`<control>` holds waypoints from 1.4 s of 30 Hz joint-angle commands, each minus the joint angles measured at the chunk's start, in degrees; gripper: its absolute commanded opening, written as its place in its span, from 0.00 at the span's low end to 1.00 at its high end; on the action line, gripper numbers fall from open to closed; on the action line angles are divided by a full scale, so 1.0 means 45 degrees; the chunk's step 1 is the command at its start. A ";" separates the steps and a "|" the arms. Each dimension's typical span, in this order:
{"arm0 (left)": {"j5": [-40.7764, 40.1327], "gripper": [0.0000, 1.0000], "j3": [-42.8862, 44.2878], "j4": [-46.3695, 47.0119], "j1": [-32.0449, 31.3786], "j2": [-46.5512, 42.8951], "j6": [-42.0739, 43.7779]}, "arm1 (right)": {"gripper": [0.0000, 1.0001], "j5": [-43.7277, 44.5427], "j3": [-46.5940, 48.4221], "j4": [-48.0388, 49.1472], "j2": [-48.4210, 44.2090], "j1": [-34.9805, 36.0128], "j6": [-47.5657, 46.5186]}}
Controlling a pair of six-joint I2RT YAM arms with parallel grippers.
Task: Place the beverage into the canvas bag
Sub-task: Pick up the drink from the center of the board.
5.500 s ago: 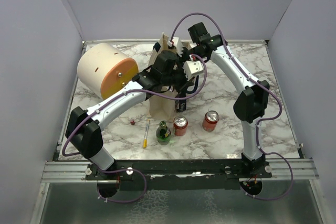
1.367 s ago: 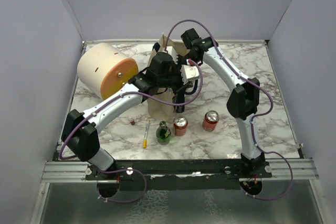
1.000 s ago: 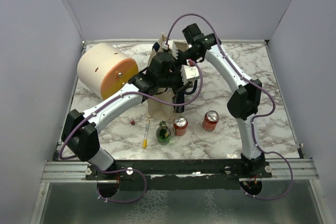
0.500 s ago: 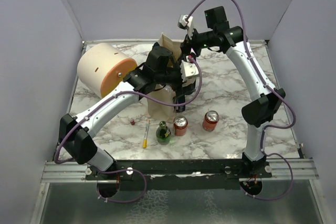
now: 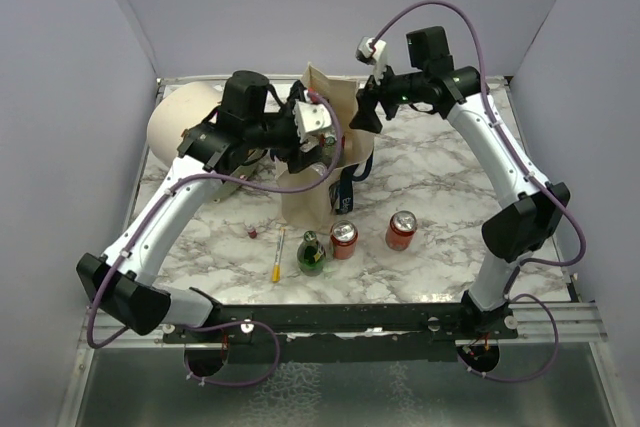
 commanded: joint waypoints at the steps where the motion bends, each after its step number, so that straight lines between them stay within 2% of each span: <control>1: 0.1148 0.82 0.0286 -0.4176 -0.0111 -0.1198 0.3417 | 0.79 0.0727 -0.0806 0.1074 -0.1034 -0.0027 0.0291; 5: 0.1345 0.82 -0.0292 -0.6220 -0.0387 -0.2351 0.5446 | 0.79 0.0816 -0.1119 0.1225 -0.1098 -0.0019 0.0447; 10: 0.1052 0.81 -0.1420 -0.7493 -0.1110 -0.2913 0.6309 | 0.79 0.0674 -0.1525 0.1367 -0.1276 -0.0019 0.0659; 18: 0.1443 0.81 -0.3737 -0.6755 -0.1847 -0.2643 0.7127 | 0.79 0.0741 -0.1907 0.1501 -0.1519 -0.0023 0.0775; 28: 0.2541 0.81 -0.3875 -0.6334 -0.2382 -0.1099 0.7454 | 0.79 0.0959 -0.2347 0.1411 -0.1848 -0.0022 0.0609; 32: 0.2731 0.75 -0.3872 -0.6250 -0.2649 -0.0901 0.7321 | 0.79 0.0983 -0.2423 0.1394 -0.1878 -0.0019 0.0556; 39: 0.2661 0.58 -0.3668 -0.6435 -0.2983 -0.0440 0.7130 | 0.79 0.1076 -0.2712 0.1313 -0.1965 -0.0020 0.0375; 42: 0.2577 0.54 -0.3617 -0.6520 -0.3057 -0.0335 0.7034 | 0.79 0.1023 -0.2896 0.1306 -0.2108 -0.0019 0.0369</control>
